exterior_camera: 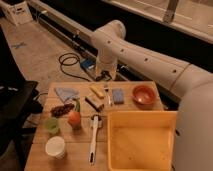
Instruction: Place pepper in paper cup
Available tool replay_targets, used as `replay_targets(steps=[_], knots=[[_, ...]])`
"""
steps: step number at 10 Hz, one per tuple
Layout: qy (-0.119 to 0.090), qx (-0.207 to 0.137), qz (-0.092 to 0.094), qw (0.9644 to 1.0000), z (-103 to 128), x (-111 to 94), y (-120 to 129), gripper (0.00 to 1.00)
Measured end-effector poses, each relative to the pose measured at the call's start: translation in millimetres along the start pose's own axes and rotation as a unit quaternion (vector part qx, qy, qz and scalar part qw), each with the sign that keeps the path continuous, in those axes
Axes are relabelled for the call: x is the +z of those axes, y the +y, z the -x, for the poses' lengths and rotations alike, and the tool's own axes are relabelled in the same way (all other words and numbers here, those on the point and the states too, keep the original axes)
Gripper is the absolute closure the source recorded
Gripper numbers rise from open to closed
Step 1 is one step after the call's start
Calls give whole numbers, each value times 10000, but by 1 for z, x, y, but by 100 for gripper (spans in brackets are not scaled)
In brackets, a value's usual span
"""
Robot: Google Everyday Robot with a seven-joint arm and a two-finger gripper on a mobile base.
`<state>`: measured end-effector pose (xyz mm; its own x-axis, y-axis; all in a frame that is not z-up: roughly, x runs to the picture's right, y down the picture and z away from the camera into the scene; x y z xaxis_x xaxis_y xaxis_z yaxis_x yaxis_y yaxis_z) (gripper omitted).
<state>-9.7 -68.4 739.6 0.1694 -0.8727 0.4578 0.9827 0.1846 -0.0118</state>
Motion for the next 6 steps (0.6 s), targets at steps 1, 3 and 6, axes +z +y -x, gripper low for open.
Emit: replay_targets(steps=[1, 3, 6], knots=[[-90, -205, -126, 9997, 7, 6, -26, 39], [-109, -236, -154, 9995, 8, 7, -30, 39], [-99, -252, -156, 9995, 7, 6, -30, 39]])
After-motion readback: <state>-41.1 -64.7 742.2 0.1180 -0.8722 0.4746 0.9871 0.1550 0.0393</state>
